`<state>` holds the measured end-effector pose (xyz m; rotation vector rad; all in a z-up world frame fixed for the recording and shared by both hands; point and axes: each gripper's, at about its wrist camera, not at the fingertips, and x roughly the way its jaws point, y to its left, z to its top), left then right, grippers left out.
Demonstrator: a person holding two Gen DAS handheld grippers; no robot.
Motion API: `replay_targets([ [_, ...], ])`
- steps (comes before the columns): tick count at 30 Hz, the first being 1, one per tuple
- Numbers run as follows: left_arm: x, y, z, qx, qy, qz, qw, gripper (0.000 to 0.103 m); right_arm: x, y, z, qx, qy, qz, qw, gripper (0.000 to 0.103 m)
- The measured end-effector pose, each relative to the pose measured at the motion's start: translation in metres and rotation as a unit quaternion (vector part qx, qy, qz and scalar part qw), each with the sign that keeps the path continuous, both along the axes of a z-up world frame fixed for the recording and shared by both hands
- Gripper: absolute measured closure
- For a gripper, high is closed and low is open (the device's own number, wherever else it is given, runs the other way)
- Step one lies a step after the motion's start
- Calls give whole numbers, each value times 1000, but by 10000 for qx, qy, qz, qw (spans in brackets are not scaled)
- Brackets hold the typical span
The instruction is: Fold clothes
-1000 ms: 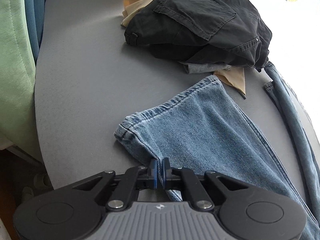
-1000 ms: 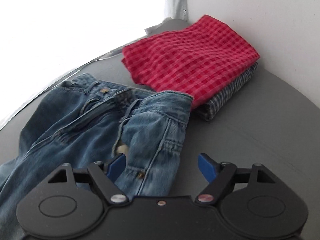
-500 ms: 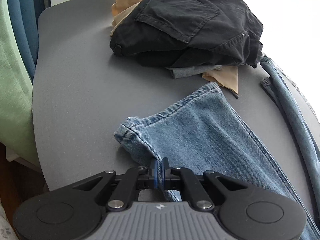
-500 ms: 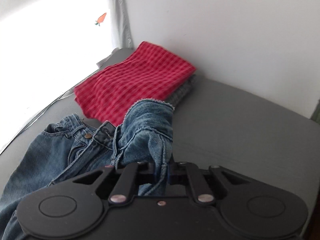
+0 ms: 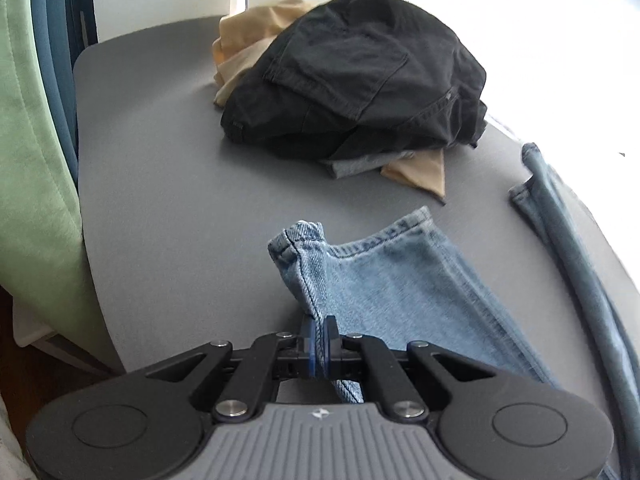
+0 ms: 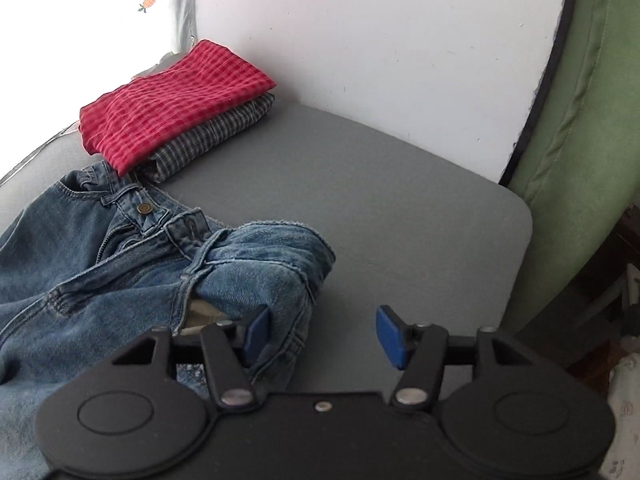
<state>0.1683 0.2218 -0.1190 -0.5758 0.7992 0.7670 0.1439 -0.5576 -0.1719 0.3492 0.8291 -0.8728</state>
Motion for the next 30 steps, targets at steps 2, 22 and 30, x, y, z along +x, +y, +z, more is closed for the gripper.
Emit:
replay_targets([
  [2, -1, -2, 22, -7, -346, -31, 9994, 99, -4, 5, 2, 207, -124, 23, 9997, 45],
  [22, -40, 16, -45, -385, 555, 116, 9976, 97, -25, 9, 16, -791, 257, -277, 9962, 101],
  [30, 4, -46, -8, 624, 505, -1529, 9850, 54, -3, 35, 16, -346, -165, 442, 9983, 59],
])
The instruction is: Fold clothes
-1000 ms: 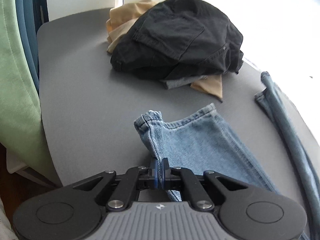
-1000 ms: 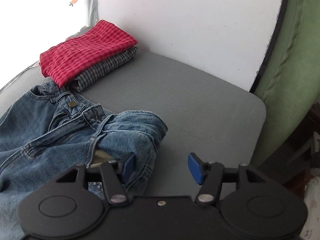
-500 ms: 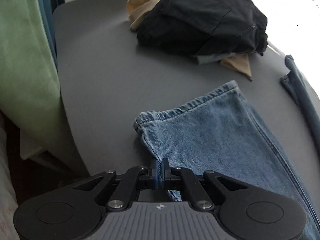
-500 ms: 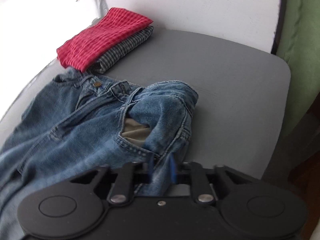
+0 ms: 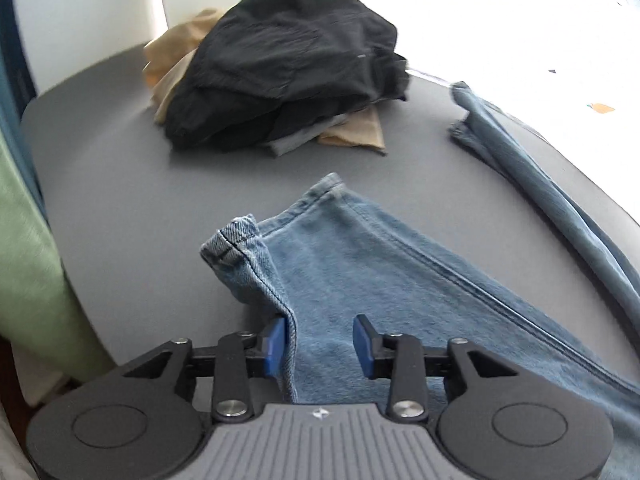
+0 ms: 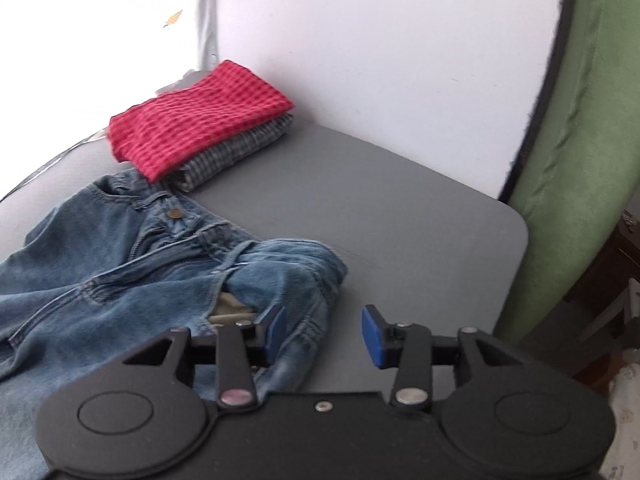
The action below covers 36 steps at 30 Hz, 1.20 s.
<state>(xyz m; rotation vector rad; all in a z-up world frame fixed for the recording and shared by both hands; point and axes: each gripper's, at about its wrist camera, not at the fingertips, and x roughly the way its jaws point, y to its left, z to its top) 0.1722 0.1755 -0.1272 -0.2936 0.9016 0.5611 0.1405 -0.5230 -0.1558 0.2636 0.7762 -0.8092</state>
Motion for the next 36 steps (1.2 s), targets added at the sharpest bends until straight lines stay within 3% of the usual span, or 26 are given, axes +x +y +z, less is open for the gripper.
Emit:
replay_targets([
  [4, 27, -20, 12, -95, -273, -416, 9987, 36, 36, 21, 3, -52, -43, 625, 9980, 57],
  [9, 66, -57, 10, 79, -271, -926, 9953, 33, 84, 40, 8, -27, -240, 1531, 9879, 48],
  [15, 114, -101, 1, -174, -326, -1355, 9901, 25, 163, 47, 7, 7, -371, 2388, 9703, 42],
  [20, 177, -127, -12, -245, -276, -1427, 9891, 25, 244, 24, -7, 193, -482, 2374, 9700, 33],
  [23, 219, -136, -17, -220, -143, -1315, 9910, 25, 288, 3, -26, 443, -227, 2191, 9744, 31],
  [26, 249, -140, -21, -180, -20, -1235, 9922, 24, 312, -6, -48, 1117, 146, 2193, 9691, 31],
  [28, 262, -142, -25, -56, 57, -1305, 9914, 24, 316, 1, -54, 952, 217, 2208, 9704, 45],
  [29, 267, -143, -28, 64, 118, -1336, 9909, 24, 316, 4, -53, 764, 161, 2184, 9727, 67],
  [30, 270, -143, -31, 153, 183, -1343, 9906, 24, 316, 7, -52, 606, 98, 2147, 9747, 77],
  [32, 274, -139, -36, 238, 299, -1304, 9907, 24, 319, 4, -47, 507, -49, 1887, 9807, 84],
  [36, 276, -123, -42, 175, 390, -1094, 9931, 24, 334, -7, -43, 132, -29, 1399, 9901, 85],
])
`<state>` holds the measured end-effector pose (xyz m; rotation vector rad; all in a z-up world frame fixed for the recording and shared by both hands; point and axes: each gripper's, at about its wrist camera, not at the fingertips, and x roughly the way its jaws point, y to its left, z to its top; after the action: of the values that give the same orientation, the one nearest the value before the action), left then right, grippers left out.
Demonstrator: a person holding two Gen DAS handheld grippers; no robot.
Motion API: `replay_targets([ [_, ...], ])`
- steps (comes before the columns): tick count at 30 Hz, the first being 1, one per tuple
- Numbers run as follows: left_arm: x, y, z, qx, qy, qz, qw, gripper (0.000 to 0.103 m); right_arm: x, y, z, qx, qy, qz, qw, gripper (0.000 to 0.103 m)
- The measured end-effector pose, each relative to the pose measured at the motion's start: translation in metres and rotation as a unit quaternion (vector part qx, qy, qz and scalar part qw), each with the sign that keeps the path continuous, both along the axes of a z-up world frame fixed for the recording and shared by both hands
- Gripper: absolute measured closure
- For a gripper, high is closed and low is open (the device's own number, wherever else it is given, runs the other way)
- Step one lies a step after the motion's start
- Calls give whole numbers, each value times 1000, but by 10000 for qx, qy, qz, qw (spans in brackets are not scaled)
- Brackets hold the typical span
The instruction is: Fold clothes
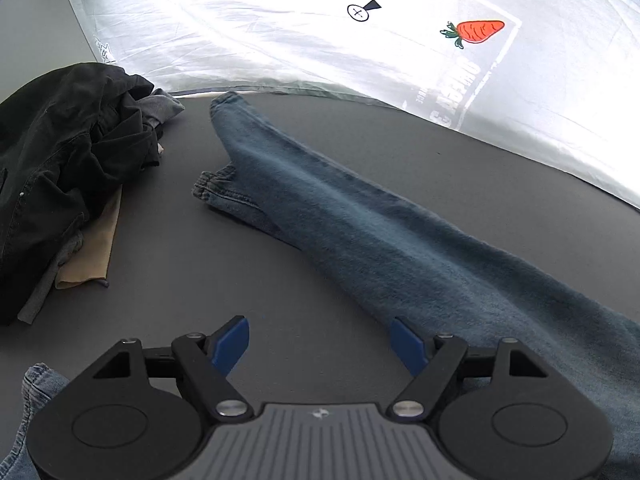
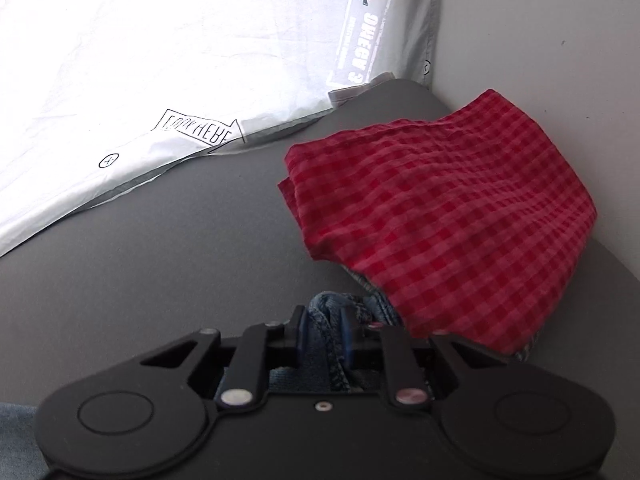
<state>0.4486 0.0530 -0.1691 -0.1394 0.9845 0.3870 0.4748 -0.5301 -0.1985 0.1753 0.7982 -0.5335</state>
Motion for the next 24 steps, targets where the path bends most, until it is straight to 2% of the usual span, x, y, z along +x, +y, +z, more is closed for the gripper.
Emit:
replay_targets([
  [2, -2, 8, 0, 39, -21, 76, 10000, 24, 10, -1, -5, -270, 181, -152, 9994, 83],
  [4, -4, 17, -2, 170, -15, 126, 9998, 24, 13, 17, -3, -712, 353, -112, 9968, 75],
  [6, -5, 29, -5, 259, -23, 208, 9994, 24, 8, 39, 4, -1116, 364, -18, 9931, 54],
  [8, -3, 47, -10, 102, -71, 455, 9989, 24, -3, 66, 14, -1397, 276, 284, 9894, 51],
  [10, 0, 69, -16, -301, -205, 836, 9958, 24, -13, 93, 23, -1426, 235, 635, 9875, 46],
  [14, 21, 102, -31, -884, -506, 1276, 9866, 24, -31, 144, 26, -1079, 286, 1420, 9836, 42],
  [16, 40, 113, -39, -943, -627, 1325, 9847, 24, -38, 170, 24, -842, 364, 1803, 9793, 42],
  [18, 60, 121, -46, -941, -668, 1356, 9840, 23, -42, 189, 18, -594, 551, 1903, 9784, 42],
  [19, 70, 125, -49, -938, -665, 1385, 9837, 17, -42, 195, 15, -415, 630, 1938, 9781, 42],
  [21, 85, 126, -51, -847, -725, 1425, 9835, 15, -43, 205, 11, -120, 766, 1999, 9767, 42],
  [22, 91, 123, -52, -690, -736, 1494, 9836, 18, -43, 208, 10, -44, 805, 2018, 9761, 42],
  [23, 96, 120, -53, -485, -758, 1586, 9832, 29, -43, 212, 9, 14, 830, 2043, 9754, 42],
  [24, 100, 116, -52, -272, -729, 1632, 9835, 64, -44, 214, 9, -4, 843, 2044, 9752, 42],
])
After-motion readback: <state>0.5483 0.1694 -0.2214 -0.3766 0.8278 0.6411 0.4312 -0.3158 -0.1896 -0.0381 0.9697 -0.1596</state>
